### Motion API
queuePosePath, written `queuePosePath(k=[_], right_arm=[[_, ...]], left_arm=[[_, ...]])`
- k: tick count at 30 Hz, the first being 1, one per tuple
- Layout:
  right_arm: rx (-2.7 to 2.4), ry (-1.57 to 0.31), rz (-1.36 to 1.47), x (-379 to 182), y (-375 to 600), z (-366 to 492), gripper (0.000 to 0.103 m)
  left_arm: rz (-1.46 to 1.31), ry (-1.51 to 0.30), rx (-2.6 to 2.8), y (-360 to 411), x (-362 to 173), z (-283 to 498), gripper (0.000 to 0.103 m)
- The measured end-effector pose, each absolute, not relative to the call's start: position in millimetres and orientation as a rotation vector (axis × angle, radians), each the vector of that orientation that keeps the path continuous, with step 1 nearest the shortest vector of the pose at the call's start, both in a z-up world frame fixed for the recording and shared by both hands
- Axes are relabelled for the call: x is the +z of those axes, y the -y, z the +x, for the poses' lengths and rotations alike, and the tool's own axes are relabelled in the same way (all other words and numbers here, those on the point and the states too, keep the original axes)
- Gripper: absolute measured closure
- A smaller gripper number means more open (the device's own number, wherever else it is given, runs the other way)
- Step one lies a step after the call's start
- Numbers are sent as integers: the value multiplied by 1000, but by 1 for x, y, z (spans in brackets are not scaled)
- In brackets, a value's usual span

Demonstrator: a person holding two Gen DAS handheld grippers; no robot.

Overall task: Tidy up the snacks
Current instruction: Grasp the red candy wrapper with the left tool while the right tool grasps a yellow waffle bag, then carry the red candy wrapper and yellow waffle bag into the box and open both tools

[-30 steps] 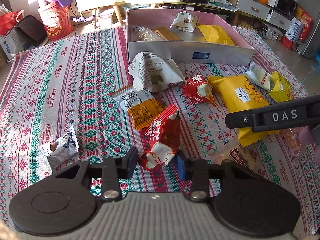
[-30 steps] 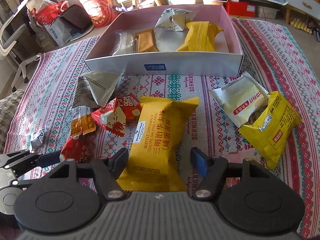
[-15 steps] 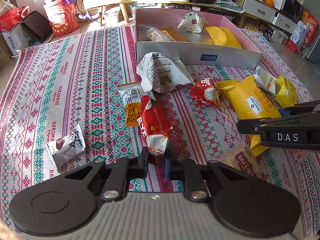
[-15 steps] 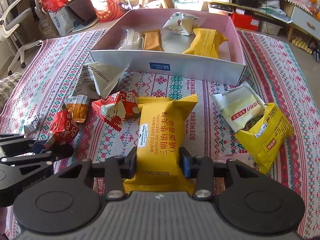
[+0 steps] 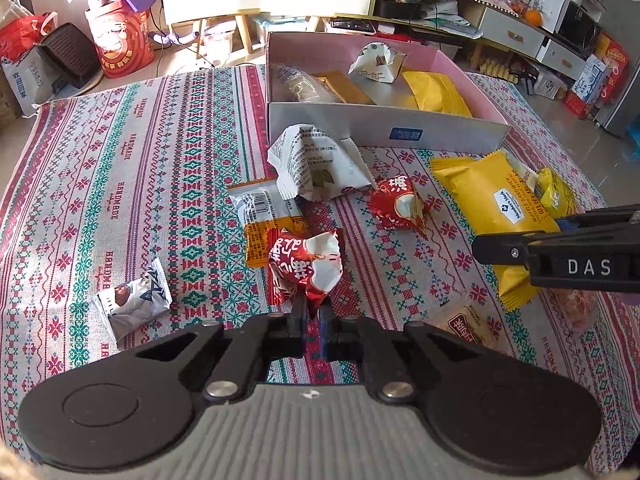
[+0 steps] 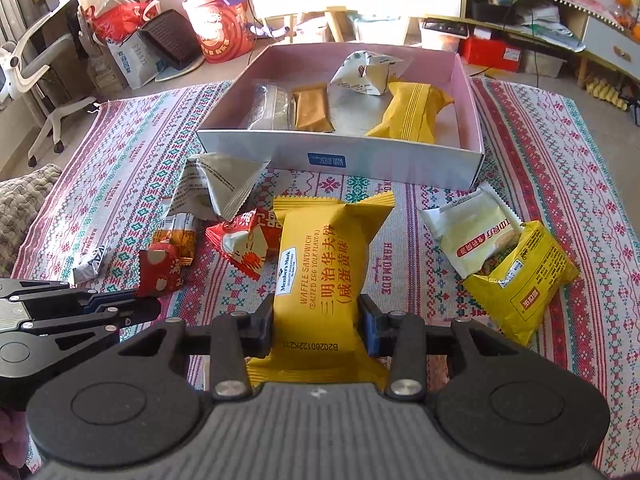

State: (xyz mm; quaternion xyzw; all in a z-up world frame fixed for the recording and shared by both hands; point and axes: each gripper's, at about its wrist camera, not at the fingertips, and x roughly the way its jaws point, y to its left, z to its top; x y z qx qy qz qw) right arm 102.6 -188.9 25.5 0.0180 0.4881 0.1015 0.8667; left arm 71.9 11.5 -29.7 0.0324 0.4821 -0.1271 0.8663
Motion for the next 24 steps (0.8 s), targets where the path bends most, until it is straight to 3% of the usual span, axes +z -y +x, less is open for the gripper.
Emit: queuePosePath(k=[7,9,24], right_arm=[[219,-1003,64,34,194,103,65],[221,-998,70,36,196,103,65],[225,-977,113,45,203,103,65]], left_arm=[[30,-1007,-285,-14,-25,72,96],[11,-999,-292,-16,-21,72,101],[-94,-989,-314,-36,-8,74,101]])
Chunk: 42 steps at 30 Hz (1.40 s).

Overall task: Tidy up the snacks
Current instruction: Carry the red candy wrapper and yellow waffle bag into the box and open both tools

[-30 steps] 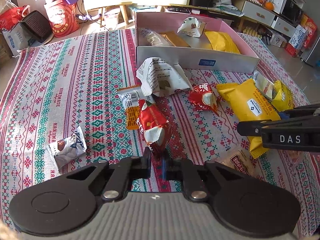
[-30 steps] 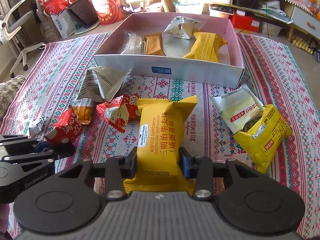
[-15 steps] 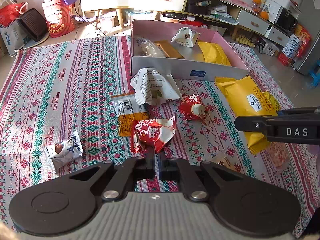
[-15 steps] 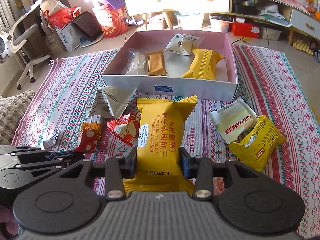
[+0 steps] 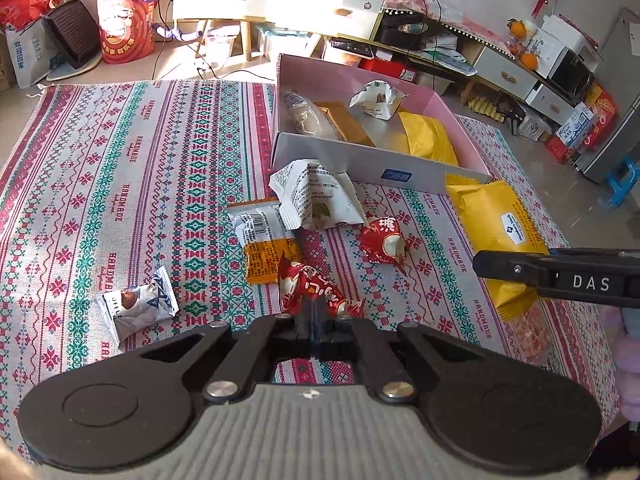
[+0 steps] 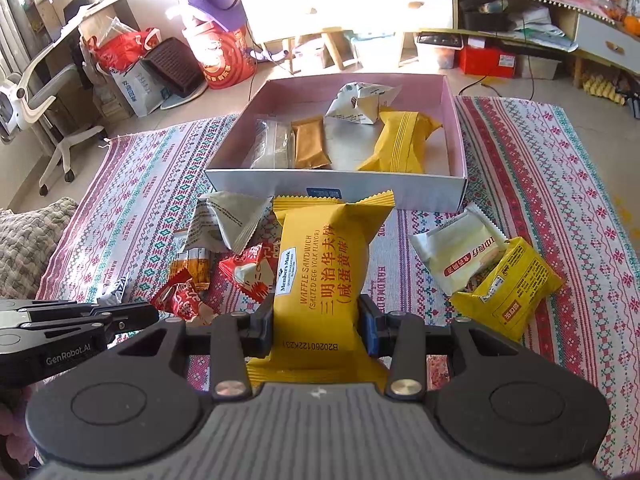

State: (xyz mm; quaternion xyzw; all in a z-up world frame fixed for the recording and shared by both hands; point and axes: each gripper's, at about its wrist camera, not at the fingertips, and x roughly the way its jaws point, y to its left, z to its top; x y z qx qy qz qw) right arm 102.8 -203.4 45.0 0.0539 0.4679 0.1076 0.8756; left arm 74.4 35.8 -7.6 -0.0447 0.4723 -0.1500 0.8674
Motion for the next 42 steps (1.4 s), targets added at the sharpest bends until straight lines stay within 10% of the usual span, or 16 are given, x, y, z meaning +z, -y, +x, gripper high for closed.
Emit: queuePosePath(k=[4,9,14,25,42], right_arm=[[231,-973,112,47,204,102,65],[231,-991,106,42,201,104,65],[234,-998,96,40,199,105,65],[223,-1013,92,36,201,104,65],[210,-941,114,65,211,130,65]], left_arm=[[-98,-1006,-316,-33,-11,78,100],[-143,-1029,-242,-33,-24,90,60],[-139,-1034,-188,-23,-29,100,45],[-100,-1074,-145,-22,-37,96,65],[-161,-966,-251,-27,17,99,66]])
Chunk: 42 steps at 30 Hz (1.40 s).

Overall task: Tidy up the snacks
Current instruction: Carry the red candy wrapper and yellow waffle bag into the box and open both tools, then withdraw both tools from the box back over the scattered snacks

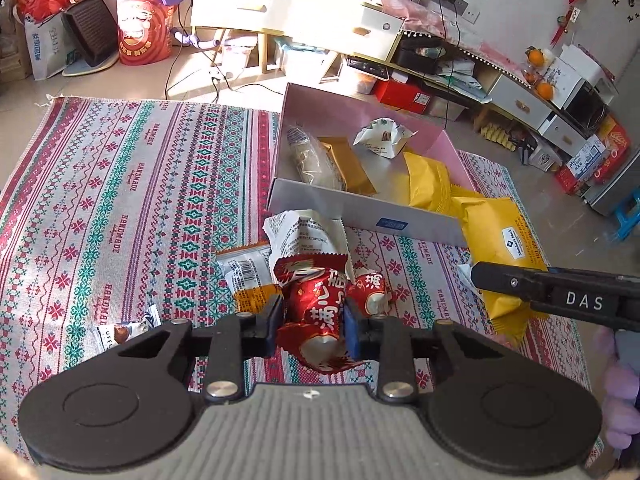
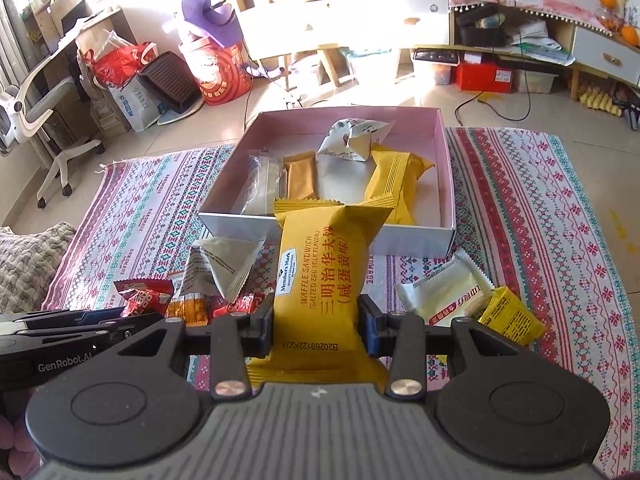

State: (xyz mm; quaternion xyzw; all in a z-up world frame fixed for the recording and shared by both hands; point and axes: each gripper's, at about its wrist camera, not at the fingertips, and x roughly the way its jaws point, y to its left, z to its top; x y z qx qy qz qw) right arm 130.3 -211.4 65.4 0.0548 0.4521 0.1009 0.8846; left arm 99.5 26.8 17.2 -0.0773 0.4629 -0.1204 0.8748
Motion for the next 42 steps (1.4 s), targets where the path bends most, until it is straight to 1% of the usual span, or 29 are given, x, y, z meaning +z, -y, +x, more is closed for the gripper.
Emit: queuePosePath(k=[6,10,16,25,28,29,30,31,33,36,42], right_arm=[[207,-900,124,70,216,167,65],[220,-912,168,62,217,201,65],[218,-948,207,41,218,235,65],[211,-975,196,23,212,244,64],[216,-968,217,26,212,244,59],[217,-961,222,27,213,242,54],[218,-955,221,30,214,242,48],[219,-948,218,32,215,240,46],[208,-938,203,36,215,236,41],[196,-926,185,41,218,232,35],[198,-907,177,54,225,217,28]], left_arm=[[-165,-905,-276,-17,28,136,66],[-172,-867,-295,-6,26,166,66],[-167,-841,-292,6,9,206,66],[-135,-880,-262,14,-19,234,65],[-114,-867,-270,18,-18,235,63],[-104,-863,-267,19,-17,235,63],[-94,-861,-269,19,-15,234,60],[-88,-861,-275,20,-14,233,59],[-80,-859,-278,20,-12,230,47],[-77,-856,-283,19,-9,225,37],[-68,-843,-311,19,1,210,24]])
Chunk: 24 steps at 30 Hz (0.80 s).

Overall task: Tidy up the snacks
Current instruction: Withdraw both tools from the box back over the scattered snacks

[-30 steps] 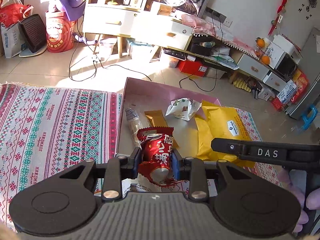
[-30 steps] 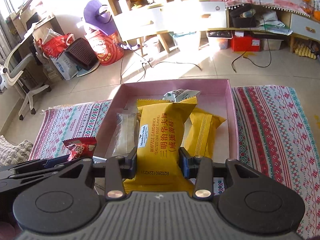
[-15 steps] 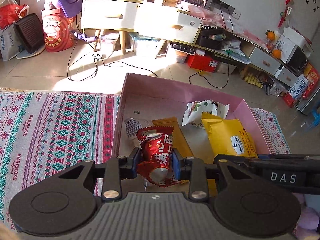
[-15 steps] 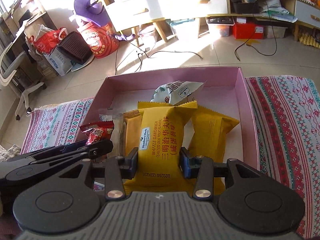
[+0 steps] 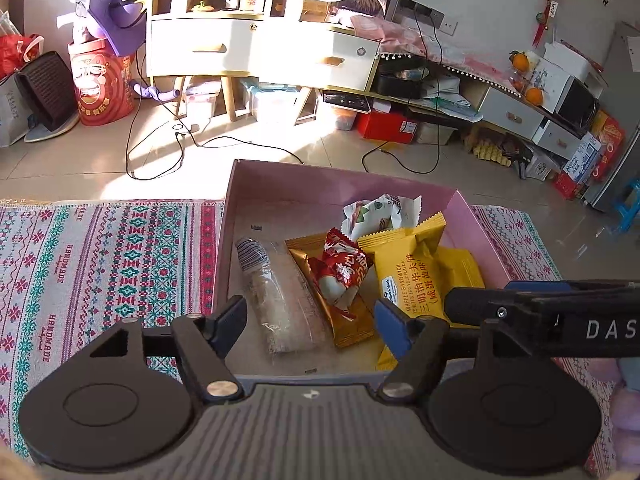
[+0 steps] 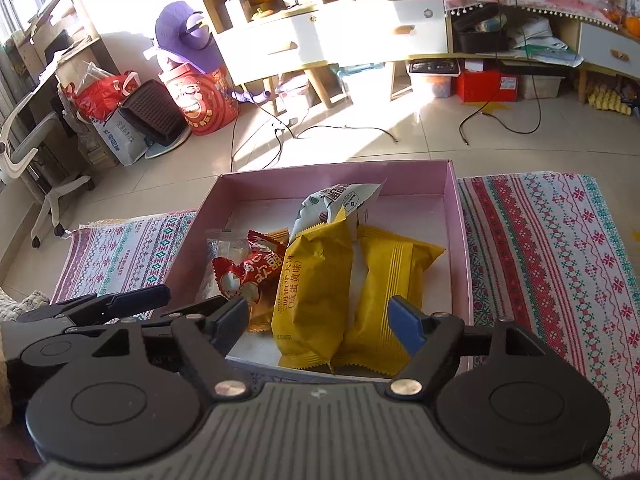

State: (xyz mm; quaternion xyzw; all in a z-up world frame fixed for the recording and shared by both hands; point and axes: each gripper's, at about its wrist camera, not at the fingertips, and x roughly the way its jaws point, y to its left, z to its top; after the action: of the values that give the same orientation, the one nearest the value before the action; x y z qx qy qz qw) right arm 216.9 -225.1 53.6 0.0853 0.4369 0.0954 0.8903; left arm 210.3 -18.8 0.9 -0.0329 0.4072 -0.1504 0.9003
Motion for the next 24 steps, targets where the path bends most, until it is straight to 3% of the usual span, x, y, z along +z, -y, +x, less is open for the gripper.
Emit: queuePosePath(k=[9,24], right_arm=[[190,-890,134,65,229,187,18],[183,-901,80,66,235,134,9]], left_arm=[[-29,-818,-330,14,15,175,6],[24,-836,-330,3,18,118,0]])
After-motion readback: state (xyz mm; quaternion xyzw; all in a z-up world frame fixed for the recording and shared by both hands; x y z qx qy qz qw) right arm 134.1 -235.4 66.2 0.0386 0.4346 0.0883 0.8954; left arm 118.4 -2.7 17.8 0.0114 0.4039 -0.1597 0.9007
